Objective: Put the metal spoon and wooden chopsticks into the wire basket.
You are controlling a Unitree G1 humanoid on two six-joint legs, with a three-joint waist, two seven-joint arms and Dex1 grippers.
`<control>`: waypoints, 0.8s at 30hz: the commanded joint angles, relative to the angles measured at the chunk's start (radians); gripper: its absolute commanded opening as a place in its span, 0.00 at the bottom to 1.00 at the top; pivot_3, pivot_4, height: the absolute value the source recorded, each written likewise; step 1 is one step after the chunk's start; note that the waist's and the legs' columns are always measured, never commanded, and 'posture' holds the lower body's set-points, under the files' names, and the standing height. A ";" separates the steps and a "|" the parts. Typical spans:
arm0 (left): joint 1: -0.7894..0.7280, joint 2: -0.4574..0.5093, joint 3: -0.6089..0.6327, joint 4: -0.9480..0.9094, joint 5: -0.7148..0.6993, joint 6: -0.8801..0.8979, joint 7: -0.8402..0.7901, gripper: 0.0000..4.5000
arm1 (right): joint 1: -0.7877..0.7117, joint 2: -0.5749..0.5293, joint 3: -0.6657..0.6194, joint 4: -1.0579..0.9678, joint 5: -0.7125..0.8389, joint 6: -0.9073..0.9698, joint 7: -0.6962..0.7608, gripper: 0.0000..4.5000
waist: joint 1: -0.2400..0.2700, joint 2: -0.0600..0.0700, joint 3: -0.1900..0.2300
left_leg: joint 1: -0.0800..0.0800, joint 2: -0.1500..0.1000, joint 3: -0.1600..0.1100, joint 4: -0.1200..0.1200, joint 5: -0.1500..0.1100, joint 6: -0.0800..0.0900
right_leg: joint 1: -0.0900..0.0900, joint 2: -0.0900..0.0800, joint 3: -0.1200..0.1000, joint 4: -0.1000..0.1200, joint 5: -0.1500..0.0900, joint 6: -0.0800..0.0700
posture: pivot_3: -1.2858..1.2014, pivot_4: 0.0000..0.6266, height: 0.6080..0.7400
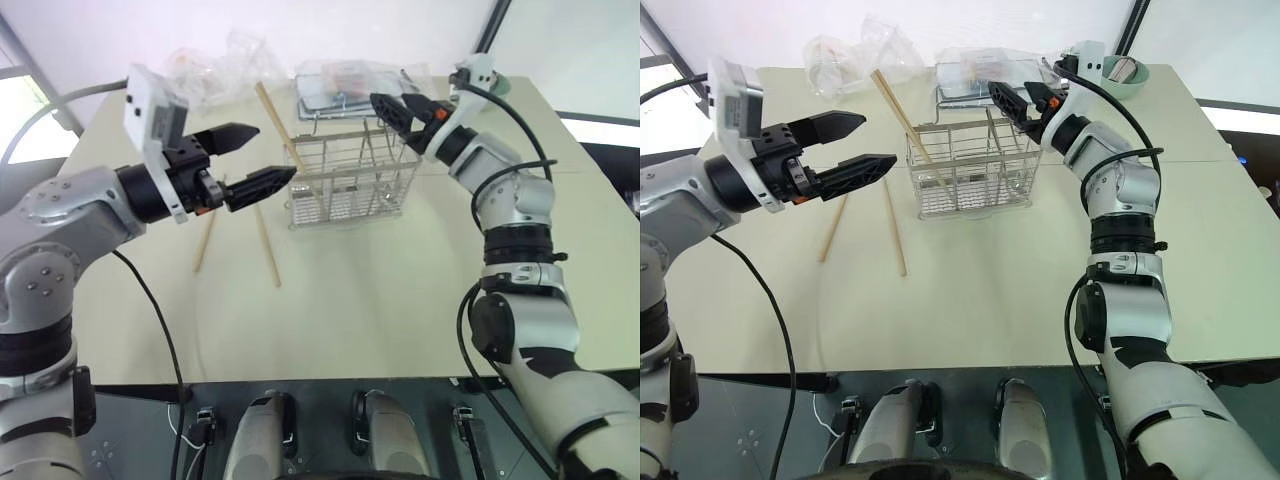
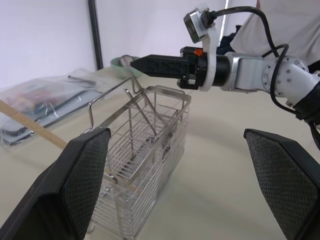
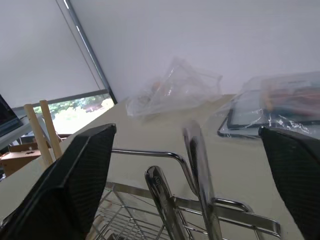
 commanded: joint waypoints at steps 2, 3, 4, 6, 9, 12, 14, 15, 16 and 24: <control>-0.006 0.023 0.064 -0.005 -0.011 0.004 0.029 1.00 | -0.032 -0.095 -0.016 -0.027 0.010 -0.005 0.060 0.99 | 0.002 0.000 0.000 | 0.000 0.000 0.000 0.000 0.000 0.000 | 0.000 0.000 0.000 0.000 0.000 0.000 | 0.52 0.24 0.75; -0.003 0.028 0.079 0.000 -0.016 0.012 0.043 1.00 | -0.040 -0.121 -0.015 -0.031 0.015 0.004 0.084 0.99 | 0.001 0.000 0.000 | 0.000 0.000 0.000 0.000 0.000 0.000 | 0.000 0.000 0.000 0.000 0.000 0.000 | 0.52 0.24 0.75; -0.001 0.035 0.095 0.009 -0.017 0.024 0.061 1.00 | -0.047 -0.150 -0.012 -0.038 0.022 0.017 0.118 0.99 | 0.000 0.000 0.000 | 0.000 0.000 0.000 0.000 0.000 0.000 | 0.000 0.000 0.000 0.000 0.000 0.000 | 0.52 0.24 0.75; 0.005 0.062 0.122 0.059 0.017 0.067 0.128 1.00 | -0.047 -0.237 0.013 -0.080 0.048 0.074 0.251 0.99 | -0.001 0.001 0.000 | 0.000 0.000 0.000 0.000 0.000 0.000 | 0.000 0.000 0.000 0.000 0.000 0.000 | 0.52 0.24 0.75; -0.012 0.082 0.136 0.160 0.062 0.149 0.236 1.00 | -0.005 -0.356 0.064 -0.175 0.089 0.153 0.454 0.99 | -0.001 0.001 0.000 | 0.000 0.000 0.000 -0.001 0.000 0.001 | -0.001 0.000 0.000 0.000 0.000 0.000 | 0.52 0.24 0.75; -0.049 0.087 0.105 0.259 0.128 0.224 0.315 1.00 | 0.080 -0.462 0.092 -0.313 0.164 0.243 0.634 0.99 | 0.000 0.000 0.000 | 0.001 0.001 -0.001 -0.001 -0.004 0.006 | 0.000 0.000 0.000 0.000 0.000 0.000 | 0.52 0.24 0.75; -0.088 0.070 0.057 0.351 0.197 0.258 0.358 1.00 | 0.149 -0.512 0.097 -0.411 0.220 0.309 0.699 0.99 | 0.006 -0.001 0.000 | 0.001 0.001 -0.001 -0.001 -0.004 0.007 | 0.000 0.000 0.000 0.000 0.000 0.000 | 0.52 0.24 0.75; -0.102 0.069 0.013 0.396 0.235 0.266 0.351 1.00 | 0.181 -0.523 0.101 -0.452 0.230 0.324 0.706 0.99 | 0.005 -0.001 0.000 | 0.001 0.000 -0.001 -0.001 -0.004 0.007 | 0.001 0.000 -0.001 0.000 0.000 0.000 | 0.52 0.24 0.75; -0.115 0.066 -0.027 0.432 0.270 0.260 0.335 1.00 | 0.208 -0.530 0.105 -0.485 0.236 0.332 0.709 0.99 | 0.005 -0.001 0.000 | 0.001 0.000 -0.001 0.000 -0.004 0.007 | 0.001 0.000 -0.001 -0.001 0.000 0.000 | 0.52 0.24 0.75; -0.321 -0.062 -0.248 0.905 0.506 0.122 0.148 1.00 | 0.334 -0.508 0.076 -0.624 0.280 0.334 0.653 0.99 | 0.022 -0.003 0.000 | 0.000 0.000 0.000 0.000 -0.001 0.001 | -0.001 -0.001 0.000 -0.001 0.000 0.000 | 0.52 0.24 0.75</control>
